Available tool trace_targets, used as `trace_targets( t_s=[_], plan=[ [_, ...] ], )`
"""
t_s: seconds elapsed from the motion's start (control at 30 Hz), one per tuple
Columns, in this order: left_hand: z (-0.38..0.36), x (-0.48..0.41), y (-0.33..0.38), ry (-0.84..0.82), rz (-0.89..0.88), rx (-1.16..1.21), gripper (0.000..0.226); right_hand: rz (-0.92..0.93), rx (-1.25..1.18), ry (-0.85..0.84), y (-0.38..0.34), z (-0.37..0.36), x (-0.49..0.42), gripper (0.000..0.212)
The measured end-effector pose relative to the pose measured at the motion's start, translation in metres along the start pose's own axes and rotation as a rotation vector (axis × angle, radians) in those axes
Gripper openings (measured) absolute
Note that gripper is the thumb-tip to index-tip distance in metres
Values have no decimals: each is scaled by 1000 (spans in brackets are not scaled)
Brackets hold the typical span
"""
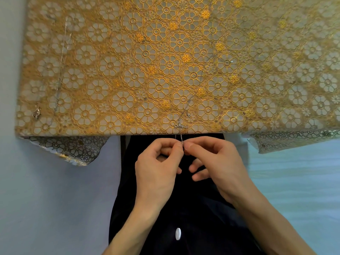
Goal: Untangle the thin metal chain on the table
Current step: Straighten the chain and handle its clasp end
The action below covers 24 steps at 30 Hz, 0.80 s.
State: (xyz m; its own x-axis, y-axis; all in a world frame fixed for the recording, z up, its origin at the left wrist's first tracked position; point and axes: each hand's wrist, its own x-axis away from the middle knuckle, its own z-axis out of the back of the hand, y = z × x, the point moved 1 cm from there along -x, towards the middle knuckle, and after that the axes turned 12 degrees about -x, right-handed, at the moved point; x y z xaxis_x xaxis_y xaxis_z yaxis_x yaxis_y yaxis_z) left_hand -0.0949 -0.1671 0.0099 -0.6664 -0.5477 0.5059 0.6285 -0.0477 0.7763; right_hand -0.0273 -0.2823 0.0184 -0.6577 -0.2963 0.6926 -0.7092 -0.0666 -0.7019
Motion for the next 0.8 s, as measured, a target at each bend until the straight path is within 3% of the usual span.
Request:
trace_targets(
  t_s=[0.3, 0.67, 0.8],
  plan=[
    [5, -2, -3, 14, -49, -118, 7, 91, 34, -54, 2, 3, -5, 4],
    [7, 1, 3, -13, -106, -234, 7, 267, 479, -122, 6, 5, -3, 10],
    [4, 4, 9, 45, -130, -216, 8, 324, 499, -94, 11, 2, 0, 9]
  ],
)
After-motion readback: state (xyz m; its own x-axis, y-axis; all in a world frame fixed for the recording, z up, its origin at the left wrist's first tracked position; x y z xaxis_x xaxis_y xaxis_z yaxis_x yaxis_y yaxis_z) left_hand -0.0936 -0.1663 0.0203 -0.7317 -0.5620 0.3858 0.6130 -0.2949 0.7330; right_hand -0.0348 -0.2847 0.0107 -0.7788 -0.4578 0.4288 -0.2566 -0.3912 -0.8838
